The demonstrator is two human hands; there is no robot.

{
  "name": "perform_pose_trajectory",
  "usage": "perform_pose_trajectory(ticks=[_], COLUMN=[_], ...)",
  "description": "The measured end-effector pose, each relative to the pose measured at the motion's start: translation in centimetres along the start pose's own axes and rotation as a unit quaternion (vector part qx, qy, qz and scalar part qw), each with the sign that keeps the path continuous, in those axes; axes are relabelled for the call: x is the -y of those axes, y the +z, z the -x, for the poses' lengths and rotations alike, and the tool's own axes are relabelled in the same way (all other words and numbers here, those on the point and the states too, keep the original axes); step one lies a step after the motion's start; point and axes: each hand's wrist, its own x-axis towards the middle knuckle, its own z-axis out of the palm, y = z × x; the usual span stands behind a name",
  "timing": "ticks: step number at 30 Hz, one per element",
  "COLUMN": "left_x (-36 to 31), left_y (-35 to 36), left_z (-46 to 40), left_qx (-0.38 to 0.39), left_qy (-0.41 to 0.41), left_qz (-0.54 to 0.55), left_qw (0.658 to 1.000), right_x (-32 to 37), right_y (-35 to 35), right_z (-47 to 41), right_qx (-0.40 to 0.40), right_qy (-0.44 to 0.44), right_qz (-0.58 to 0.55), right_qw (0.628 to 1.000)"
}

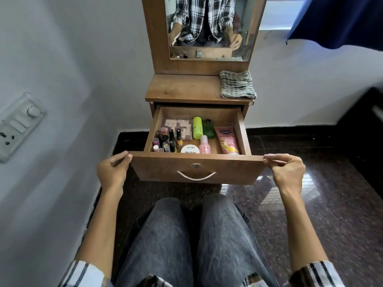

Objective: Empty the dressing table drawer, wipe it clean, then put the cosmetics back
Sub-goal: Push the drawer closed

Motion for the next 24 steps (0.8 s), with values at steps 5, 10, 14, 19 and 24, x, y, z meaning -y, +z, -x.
perform_pose_trajectory(ticks=[5,10,14,19,24], left_x=[-1.0,-1.9,-2.6,-3.4,-3.6], left_y=[1.3,2.9,4.8,7.1,9.5], left_z=[-1.3,-3.1,-4.7,-7.2,-9.9], left_qx=[-0.002,0.01,0.014,0.018,0.013], left_qy=[-0.037,-0.041,-0.031,-0.026,-0.019], left_qz=[0.016,0.008,-0.011,-0.025,-0.043], left_qw=[0.999,0.999,0.999,0.999,0.999], right_x=[0.2,1.1,1.8,2.2,2.5], right_y=[0.8,1.8,2.9,4.7,6.0], right_z=[-1.5,-3.7,-6.0,-9.3,-12.5], right_qx=[0.0,0.008,0.022,0.028,0.025], right_qy=[0.003,-0.002,-0.004,-0.002,-0.018], right_qz=[0.031,0.054,0.06,0.071,0.092], right_qw=[1.0,0.999,0.998,0.997,0.995])
